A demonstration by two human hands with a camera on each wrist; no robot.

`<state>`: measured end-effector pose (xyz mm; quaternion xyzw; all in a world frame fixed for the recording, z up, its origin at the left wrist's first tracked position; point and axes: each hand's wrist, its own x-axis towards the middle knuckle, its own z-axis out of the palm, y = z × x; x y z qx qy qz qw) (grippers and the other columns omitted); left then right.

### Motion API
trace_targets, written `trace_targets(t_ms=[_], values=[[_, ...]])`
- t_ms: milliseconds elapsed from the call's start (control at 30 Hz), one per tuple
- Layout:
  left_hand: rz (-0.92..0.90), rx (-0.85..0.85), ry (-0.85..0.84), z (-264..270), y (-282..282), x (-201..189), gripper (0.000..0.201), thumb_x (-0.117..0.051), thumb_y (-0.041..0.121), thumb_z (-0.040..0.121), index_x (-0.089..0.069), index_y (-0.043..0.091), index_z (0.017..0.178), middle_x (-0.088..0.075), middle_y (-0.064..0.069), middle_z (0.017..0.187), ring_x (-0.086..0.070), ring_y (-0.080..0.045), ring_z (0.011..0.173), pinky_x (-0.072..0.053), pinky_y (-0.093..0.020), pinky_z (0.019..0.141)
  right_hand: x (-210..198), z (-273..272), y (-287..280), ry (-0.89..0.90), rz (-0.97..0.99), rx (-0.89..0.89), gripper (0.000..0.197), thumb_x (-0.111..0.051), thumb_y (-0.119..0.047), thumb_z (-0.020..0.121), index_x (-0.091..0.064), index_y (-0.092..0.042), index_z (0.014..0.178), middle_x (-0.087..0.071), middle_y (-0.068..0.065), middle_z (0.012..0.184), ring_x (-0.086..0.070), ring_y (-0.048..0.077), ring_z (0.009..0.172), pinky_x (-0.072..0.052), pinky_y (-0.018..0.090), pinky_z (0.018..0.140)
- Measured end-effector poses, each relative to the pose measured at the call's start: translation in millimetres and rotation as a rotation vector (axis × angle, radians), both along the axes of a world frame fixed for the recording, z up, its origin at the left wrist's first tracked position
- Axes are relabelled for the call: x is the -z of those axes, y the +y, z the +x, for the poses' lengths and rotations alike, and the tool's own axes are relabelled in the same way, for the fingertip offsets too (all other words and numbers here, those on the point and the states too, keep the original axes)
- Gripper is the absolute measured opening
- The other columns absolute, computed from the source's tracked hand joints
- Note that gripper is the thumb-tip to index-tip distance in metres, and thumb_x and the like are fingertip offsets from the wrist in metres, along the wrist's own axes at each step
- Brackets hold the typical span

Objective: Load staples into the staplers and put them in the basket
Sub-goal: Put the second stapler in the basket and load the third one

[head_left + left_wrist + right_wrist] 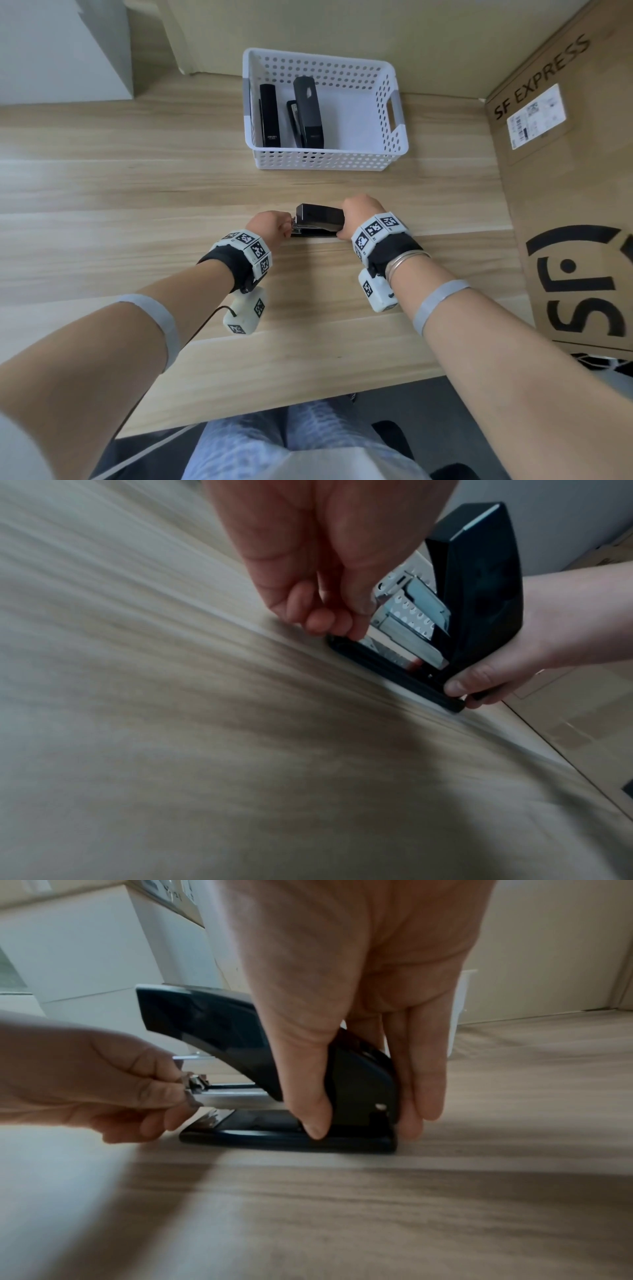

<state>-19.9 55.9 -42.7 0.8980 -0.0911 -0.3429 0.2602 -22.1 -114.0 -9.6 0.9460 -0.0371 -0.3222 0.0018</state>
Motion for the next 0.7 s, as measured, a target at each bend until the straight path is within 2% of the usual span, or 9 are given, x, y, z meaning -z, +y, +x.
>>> trace_targets(t_ms=[100, 133, 200, 300, 433, 500, 567, 633, 700], values=[[0.015, -0.006, -0.029, -1.5, -5.2, 2.5, 0.021, -0.034, 0.002, 0.089, -0.045, 0.009, 0.073, -0.047, -0.011, 0.083, -0.039, -0.023, 0.077, -0.033, -0.026, 0.066, 0.4, 0.8, -0.9, 0.000, -0.001, -0.006, 0.022, -0.069, -0.016, 0.079, -0.068, -0.007, 0.099, -0.056, 0.006, 0.070, -0.057, 0.027, 0.071, -0.044, 0.026, 0.062], [0.011, -0.010, -0.038, -2.1, -5.3, 3.3, 0.024, -0.034, 0.002, 0.089, -0.044, 0.011, 0.069, -0.047, -0.011, 0.083, -0.040, -0.023, 0.076, -0.033, -0.028, 0.067, 0.3, 1.0, -1.6, -0.004, 0.001, -0.007, 0.022, -0.068, -0.016, 0.079, -0.068, -0.007, 0.099, -0.058, 0.007, 0.075, -0.056, 0.027, 0.071, -0.044, 0.026, 0.062], [0.005, -0.015, -0.032, -2.6, -4.8, 3.8, 0.027, -0.034, 0.002, 0.088, -0.043, 0.013, 0.066, -0.047, -0.010, 0.082, -0.039, -0.022, 0.075, -0.034, -0.026, 0.061, 0.4, 0.2, -2.4, -0.013, 0.013, -0.006, 0.023, -0.068, -0.015, 0.079, -0.068, -0.007, 0.100, -0.059, 0.008, 0.078, -0.056, 0.027, 0.071, -0.045, 0.026, 0.062], [-0.040, -0.024, 0.017, 1.6, -4.2, 2.2, 0.021, -0.034, 0.002, 0.090, -0.048, 0.009, 0.076, -0.048, -0.006, 0.076, -0.042, -0.021, 0.077, -0.033, -0.014, 0.051, -2.9, -4.6, -2.4, -0.026, 0.046, 0.021, 0.026, -0.068, -0.022, 0.078, -0.067, -0.014, 0.103, -0.065, 0.007, 0.084, -0.060, 0.027, 0.073, -0.046, 0.026, 0.063], [-0.044, -0.077, -0.003, 4.9, -3.4, 0.8, 0.020, -0.039, 0.009, 0.091, -0.052, 0.012, 0.076, -0.053, -0.007, 0.083, -0.046, -0.021, 0.078, -0.033, -0.024, 0.069, -10.0, -13.6, -5.3, -0.087, 0.232, 0.049, 0.035, -0.071, -0.028, 0.079, -0.063, -0.021, 0.112, -0.068, 0.005, 0.100, -0.064, 0.027, 0.091, -0.049, 0.027, 0.072], [-0.031, -0.088, -0.005, 5.0, -6.0, 1.2, 0.022, -0.037, 0.009, 0.092, -0.051, 0.012, 0.076, -0.052, -0.007, 0.082, -0.047, -0.021, 0.078, -0.033, -0.025, 0.070, -15.8, -19.0, -6.7, -0.126, 0.338, 0.018, 0.041, -0.072, -0.026, 0.081, -0.060, -0.021, 0.120, -0.068, 0.004, 0.108, -0.062, 0.026, 0.100, -0.048, 0.028, 0.081], [-0.014, -0.084, 0.017, 7.0, -9.1, -0.5, 0.029, -0.035, 0.008, 0.093, -0.049, 0.013, 0.068, -0.051, -0.005, 0.074, -0.048, -0.022, 0.073, -0.036, -0.027, 0.066, -21.4, -21.3, -8.0, -0.141, 0.376, 0.025, 0.046, -0.073, -0.026, 0.082, -0.059, -0.023, 0.125, -0.068, 0.003, 0.112, -0.061, 0.024, 0.104, -0.048, 0.029, 0.087], [-0.007, -0.088, 0.009, 14.1, -12.2, -10.1, 0.036, -0.034, 0.009, 0.094, -0.042, 0.018, 0.059, -0.045, -0.001, 0.063, -0.045, -0.021, 0.061, -0.036, -0.025, 0.057, -28.4, -17.5, -9.8, -0.163, 0.371, 0.045, 0.045, -0.073, -0.029, 0.080, -0.060, -0.024, 0.123, -0.069, 0.003, 0.111, -0.062, 0.024, 0.104, -0.051, 0.032, 0.089], [-0.014, -0.092, -0.043, 27.8, -16.5, -29.2, 0.033, -0.033, 0.010, 0.095, -0.044, 0.013, 0.064, -0.046, -0.004, 0.064, -0.046, -0.023, 0.064, -0.037, -0.027, 0.060, -41.0, -8.1, -13.0, -0.215, 0.374, 0.058, 0.046, -0.074, -0.033, 0.078, -0.061, -0.025, 0.121, -0.070, 0.002, 0.110, -0.063, 0.025, 0.103, -0.052, 0.036, 0.089]])
